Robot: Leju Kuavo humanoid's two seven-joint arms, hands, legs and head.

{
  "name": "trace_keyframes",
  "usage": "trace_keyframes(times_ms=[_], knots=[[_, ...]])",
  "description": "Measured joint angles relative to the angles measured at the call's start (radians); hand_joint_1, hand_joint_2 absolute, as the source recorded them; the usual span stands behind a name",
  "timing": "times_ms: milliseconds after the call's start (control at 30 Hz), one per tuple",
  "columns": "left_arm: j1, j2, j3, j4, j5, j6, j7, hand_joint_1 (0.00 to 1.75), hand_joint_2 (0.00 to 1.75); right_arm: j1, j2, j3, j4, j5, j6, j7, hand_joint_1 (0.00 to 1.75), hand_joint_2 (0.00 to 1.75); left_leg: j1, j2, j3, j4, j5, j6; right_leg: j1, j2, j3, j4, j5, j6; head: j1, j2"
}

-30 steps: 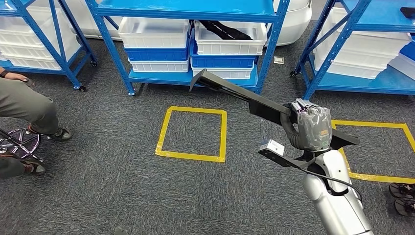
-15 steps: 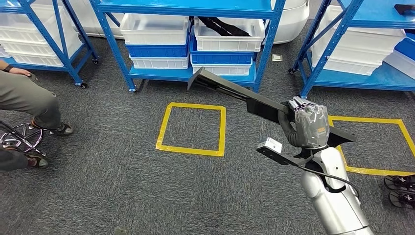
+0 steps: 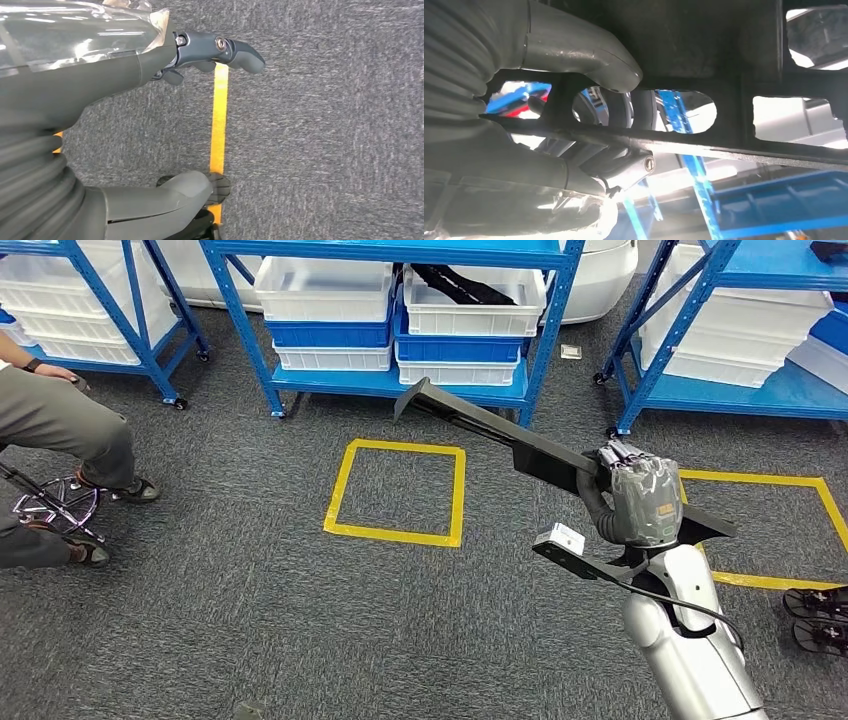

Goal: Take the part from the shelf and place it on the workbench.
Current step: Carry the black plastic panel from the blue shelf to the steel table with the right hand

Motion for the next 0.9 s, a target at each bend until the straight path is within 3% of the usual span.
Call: trace_keyframes(times_ms=[67,100,200,233,267,300,400,467,533,600,633,700,733,767,800,867,900], knots=[[0.002,0.001,0.003,0.000,0.000,0.000,0.000,0.00,1.75,0.000,0.000,0.000,0.000,-0.002,0.000,0.001,1.68,1.75,0.003,-0.002,-0.011,0.017,-0.013,-0.009,-0.008,-0.001,-0.006,0.002,0.009,-0.014,-0.002,0.000],[0.002,0.001,0.004,0.000,0.000,0.000,-0.001,0.00,1.75,-0.001,0.000,0.001,0.000,-0.002,0.000,0.001,1.68,1.75,0.006,-0.004,-0.025,0.050,-0.040,-0.015,-0.011,-0.001,-0.010,0.002,0.014,-0.022,-0.004,0.000],[0.003,0.002,0.006,0.000,0.000,0.000,-0.001,0.00,1.75,-0.001,0.002,0.001,0.000,-0.002,0.000,0.001,1.68,1.75,0.013,-0.004,-0.098,0.246,-0.159,-0.031,-0.008,-0.002,-0.029,0.002,0.029,-0.038,-0.010,0.000],[0.003,0.002,0.006,0.000,0.000,0.000,-0.001,0.00,1.75,0.000,0.002,0.001,0.000,-0.003,0.000,0.001,1.68,1.75,0.014,-0.004,-0.112,0.294,-0.179,-0.032,-0.006,-0.002,-0.035,0.003,0.034,-0.039,-0.010,0.000],[0.004,0.002,0.007,0.000,0.000,0.000,-0.001,0.00,1.75,0.000,0.003,0.002,0.000,-0.003,0.000,0.001,1.68,1.75,0.014,-0.005,-0.108,0.306,-0.181,-0.030,-0.004,-0.002,-0.040,0.003,0.038,-0.039,-0.011,0.000],[0.004,0.002,0.007,0.000,0.000,0.000,-0.001,0.00,1.75,0.000,0.003,0.002,0.000,-0.003,0.000,0.001,1.68,1.75,0.014,-0.005,-0.081,0.272,-0.164,-0.025,-0.001,-0.001,-0.044,0.003,0.042,-0.039,-0.011,0.000],[0.003,0.007,0.007,0.000,0.000,0.000,-0.003,0.00,1.75,-0.001,0.003,0.002,0.000,-0.005,0.000,0.001,1.68,1.75,0.004,-0.007,0.055,0.058,-0.097,0.008,0.005,0.000,-0.048,0.002,0.051,-0.033,-0.008,0.000],[0.002,0.009,0.008,-0.001,-0.001,0.000,-0.004,0.00,1.75,-0.002,0.005,0.002,0.000,-0.006,0.000,0.001,1.68,1.75,-0.006,-0.008,0.086,0.000,-0.086,0.026,0.003,-0.002,-0.051,0.001,0.057,-0.023,-0.007,0.000],[0.002,0.008,0.008,-0.001,0.000,0.000,-0.004,0.00,1.75,-0.002,0.006,0.003,0.000,-0.010,0.000,0.000,1.68,1.75,-0.008,-0.007,0.085,-0.012,-0.070,0.033,0.002,-0.003,-0.055,-0.002,0.064,-0.010,-0.008,0.000],[0.001,0.009,0.009,-0.001,0.002,0.000,-0.004,0.00,1.75,-0.004,0.005,0.003,0.000,-0.015,0.001,-0.001,1.68,1.75,-0.003,-0.003,0.085,-0.035,-0.047,0.038,0.004,-0.002,-0.073,0.023,0.046,-0.005,-0.007,0.000],[0.001,0.009,0.009,-0.001,0.003,-0.001,-0.005,0.00,1.75,-0.005,0.004,0.003,0.000,-0.017,0.002,-0.001,1.68,1.75,0.001,-0.001,0.083,-0.044,-0.037,0.037,0.004,-0.002,-0.093,0.065,0.019,-0.007,-0.004,0.000],[0.002,0.008,0.009,-0.001,0.006,-0.003,-0.006,0.00,1.75,-0.008,0.004,0.003,0.000,-0.019,0.002,-0.001,1.68,1.75,0.000,0.001,0.066,-0.046,-0.024,0.037,-0.001,-0.002,-0.149,0.201,-0.051,-0.009,-0.001,0.000],[0.003,0.007,0.009,-0.001,0.007,-0.004,-0.008,0.00,1.75,-0.008,0.004,0.004,0.002,-0.020,0.003,-0.001,1.68,1.75,0.000,0.002,0.057,-0.046,-0.018,0.035,-0.004,-0.002,-0.169,0.259,-0.075,-0.004,0.000,0.000],[0.004,0.007,0.010,-0.001,0.008,-0.005,-0.010,0.00,1.75,-0.007,0.005,0.006,0.004,-0.020,0.003,-0.001,1.68,1.75,0.001,0.002,0.049,-0.045,-0.013,0.032,-0.008,-0.002,-0.171,0.283,-0.085,0.004,0.001,0.000],[0.006,0.006,0.010,-0.001,0.009,-0.005,-0.011,0.00,1.75,-0.008,0.006,0.007,0.005,-0.020,0.003,-0.001,1.68,1.75,0.002,0.002,0.042,-0.043,-0.008,0.029,-0.012,-0.002,-0.151,0.264,-0.078,0.015,0.002,0.000],[0.007,0.006,0.010,-0.001,0.010,-0.005,-0.013,0.00,1.75,-0.012,0.008,0.010,0.008,-0.020,0.004,-0.001,1.68,1.75,0.006,0.003,0.027,-0.029,-0.004,0.021,-0.020,-0.004,-0.061,0.121,-0.039,0.037,0.005,0.000],[0.007,0.006,0.011,-0.001,0.011,-0.005,-0.014,0.00,1.75,-0.015,0.009,0.012,0.009,-0.019,0.004,-0.002,1.68,1.75,0.006,0.002,0.019,-0.019,-0.004,0.016,-0.020,-0.003,-0.023,0.055,-0.022,0.040,0.008,0.000]])
